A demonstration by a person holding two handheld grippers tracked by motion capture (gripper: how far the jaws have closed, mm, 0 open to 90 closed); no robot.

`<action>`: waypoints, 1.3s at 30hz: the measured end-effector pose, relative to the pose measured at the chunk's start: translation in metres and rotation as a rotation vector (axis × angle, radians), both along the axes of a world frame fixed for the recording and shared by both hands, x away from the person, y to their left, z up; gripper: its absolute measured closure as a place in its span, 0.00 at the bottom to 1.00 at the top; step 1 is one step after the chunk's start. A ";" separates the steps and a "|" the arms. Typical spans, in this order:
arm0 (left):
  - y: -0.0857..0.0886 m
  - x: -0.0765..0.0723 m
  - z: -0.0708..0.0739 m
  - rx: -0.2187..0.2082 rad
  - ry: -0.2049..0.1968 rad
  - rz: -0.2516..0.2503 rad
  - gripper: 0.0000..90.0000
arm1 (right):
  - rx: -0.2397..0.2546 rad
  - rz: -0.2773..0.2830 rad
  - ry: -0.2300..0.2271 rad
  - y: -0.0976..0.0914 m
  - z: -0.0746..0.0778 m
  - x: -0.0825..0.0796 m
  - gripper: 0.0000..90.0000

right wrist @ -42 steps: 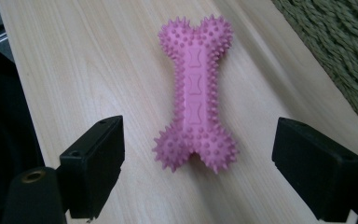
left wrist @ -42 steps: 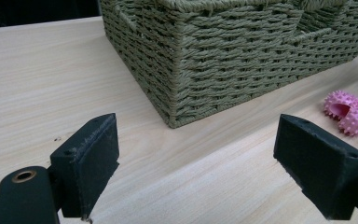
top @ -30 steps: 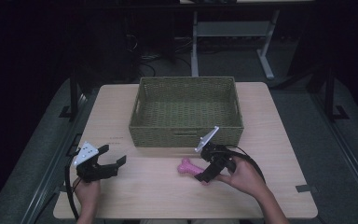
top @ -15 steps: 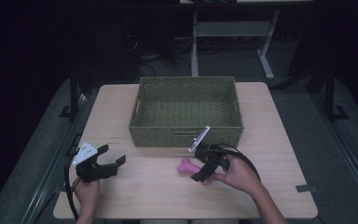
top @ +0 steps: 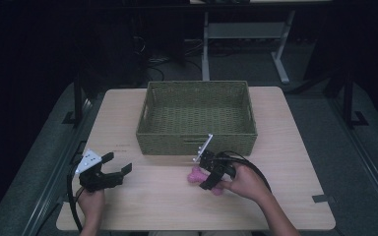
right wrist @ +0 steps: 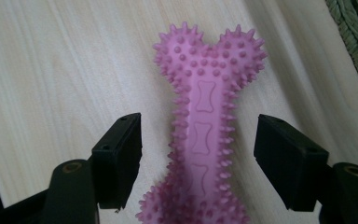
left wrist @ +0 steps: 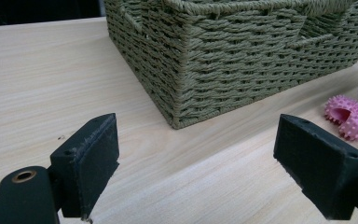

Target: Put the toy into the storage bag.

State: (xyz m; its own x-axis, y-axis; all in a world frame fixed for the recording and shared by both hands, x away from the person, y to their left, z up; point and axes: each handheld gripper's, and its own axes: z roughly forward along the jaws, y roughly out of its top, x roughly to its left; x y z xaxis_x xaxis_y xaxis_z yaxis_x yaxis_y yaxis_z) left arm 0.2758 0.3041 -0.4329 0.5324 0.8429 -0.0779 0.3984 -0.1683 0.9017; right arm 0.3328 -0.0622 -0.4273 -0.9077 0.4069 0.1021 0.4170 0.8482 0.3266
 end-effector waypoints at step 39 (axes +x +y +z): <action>0.003 0.001 0.000 -0.010 0.002 0.012 0.15 | -0.048 0.077 -0.012 0.000 -0.007 0.001 0.64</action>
